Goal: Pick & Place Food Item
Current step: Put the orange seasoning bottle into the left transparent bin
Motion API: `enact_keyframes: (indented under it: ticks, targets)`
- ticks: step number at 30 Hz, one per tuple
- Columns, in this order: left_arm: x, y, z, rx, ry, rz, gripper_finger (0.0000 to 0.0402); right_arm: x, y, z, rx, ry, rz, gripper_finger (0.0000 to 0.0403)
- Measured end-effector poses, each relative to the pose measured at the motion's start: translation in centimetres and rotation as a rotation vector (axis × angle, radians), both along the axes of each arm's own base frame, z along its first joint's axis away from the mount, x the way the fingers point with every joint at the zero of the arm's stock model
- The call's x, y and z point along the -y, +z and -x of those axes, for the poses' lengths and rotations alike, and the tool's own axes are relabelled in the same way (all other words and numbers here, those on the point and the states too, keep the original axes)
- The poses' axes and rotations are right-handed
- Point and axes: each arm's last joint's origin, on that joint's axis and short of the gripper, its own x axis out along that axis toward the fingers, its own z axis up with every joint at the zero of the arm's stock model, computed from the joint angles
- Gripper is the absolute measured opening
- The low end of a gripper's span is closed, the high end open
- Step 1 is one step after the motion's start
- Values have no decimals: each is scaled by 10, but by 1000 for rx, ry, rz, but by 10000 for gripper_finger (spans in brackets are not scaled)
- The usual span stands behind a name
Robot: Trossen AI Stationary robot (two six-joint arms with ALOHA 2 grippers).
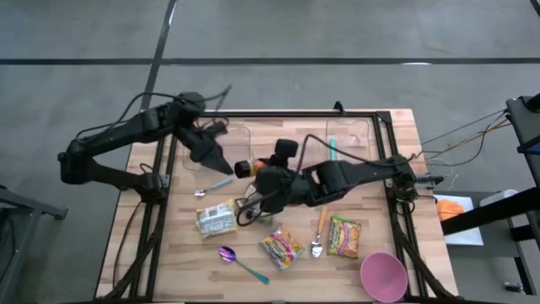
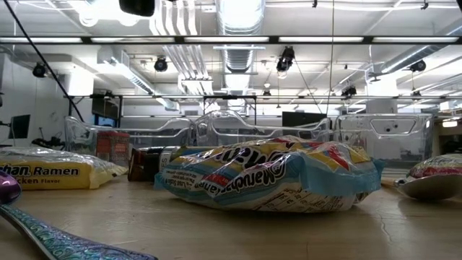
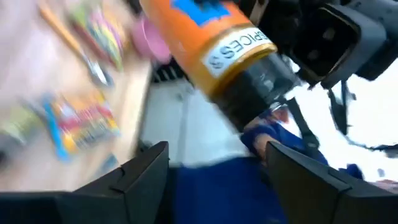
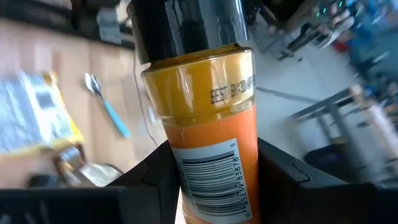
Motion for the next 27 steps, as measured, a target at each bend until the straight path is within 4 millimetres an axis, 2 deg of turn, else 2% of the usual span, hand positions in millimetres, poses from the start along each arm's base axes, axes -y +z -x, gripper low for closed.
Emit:
enact_keyframes:
  ticks: [4,7,11,16,19,23,27]
  targets:
    - [-1,16,17,164,113,-227,246,4,20,15,130,-44,-134,148]
    - [-1,32,27,300,273,-458,231,6,40,24,266,-53,-251,148]
    - [3,54,26,518,440,-655,222,9,67,37,427,-17,-370,148]
    - [9,71,15,769,446,-729,224,12,89,51,535,26,-434,148]
    - [8,76,11,843,460,-763,236,15,98,61,563,32,-444,148]
    - [8,71,-3,863,431,-781,267,19,105,69,583,33,-453,148]
    - [11,61,-23,850,380,-805,301,22,101,65,554,37,-451,148]
